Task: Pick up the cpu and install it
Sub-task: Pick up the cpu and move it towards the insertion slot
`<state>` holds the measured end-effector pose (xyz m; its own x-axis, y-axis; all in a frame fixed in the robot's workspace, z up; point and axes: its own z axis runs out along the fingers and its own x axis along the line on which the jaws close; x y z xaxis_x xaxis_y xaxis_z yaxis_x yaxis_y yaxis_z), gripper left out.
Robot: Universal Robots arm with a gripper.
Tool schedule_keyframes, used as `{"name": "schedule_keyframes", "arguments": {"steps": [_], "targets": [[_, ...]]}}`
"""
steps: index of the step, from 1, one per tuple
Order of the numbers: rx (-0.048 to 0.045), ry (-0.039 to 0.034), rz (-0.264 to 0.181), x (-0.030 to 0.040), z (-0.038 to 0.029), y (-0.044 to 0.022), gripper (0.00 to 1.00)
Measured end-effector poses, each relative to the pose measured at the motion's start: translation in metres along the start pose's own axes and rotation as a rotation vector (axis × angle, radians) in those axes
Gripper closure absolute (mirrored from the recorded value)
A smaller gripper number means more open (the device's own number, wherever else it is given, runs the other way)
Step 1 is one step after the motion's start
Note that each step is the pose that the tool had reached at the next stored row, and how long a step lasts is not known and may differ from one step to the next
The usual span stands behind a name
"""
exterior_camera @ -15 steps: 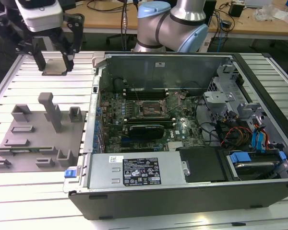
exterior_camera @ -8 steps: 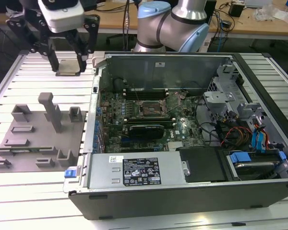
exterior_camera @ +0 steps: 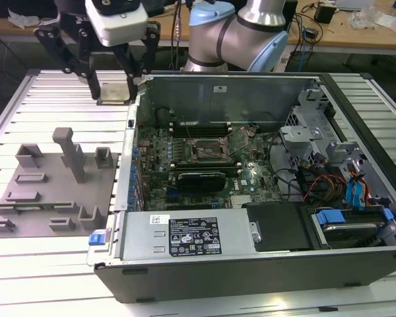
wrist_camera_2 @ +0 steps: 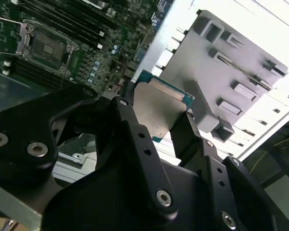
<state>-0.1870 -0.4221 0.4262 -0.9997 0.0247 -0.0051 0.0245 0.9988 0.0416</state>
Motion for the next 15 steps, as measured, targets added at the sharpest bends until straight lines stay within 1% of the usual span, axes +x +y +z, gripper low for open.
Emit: {"name": "schedule_keyframes", "arguments": {"steps": [1, 2, 5, 13, 15], "targets": [[-0.0001, 0.0001, 0.0, -0.0045, 0.0, -0.0001, 0.46], [0.0001, 0.0005, 0.0, -0.0113, 0.0, -0.0003, 0.46], [0.0001, 0.0008, 0.0, -0.0225, 0.0001, -0.0006, 0.46], [0.0, 0.001, 0.0, -0.0449, 0.0002, -0.001, 0.46], [0.0, 0.0011, 0.0, -0.0525, 0.0002, -0.0012, 0.46]]}}
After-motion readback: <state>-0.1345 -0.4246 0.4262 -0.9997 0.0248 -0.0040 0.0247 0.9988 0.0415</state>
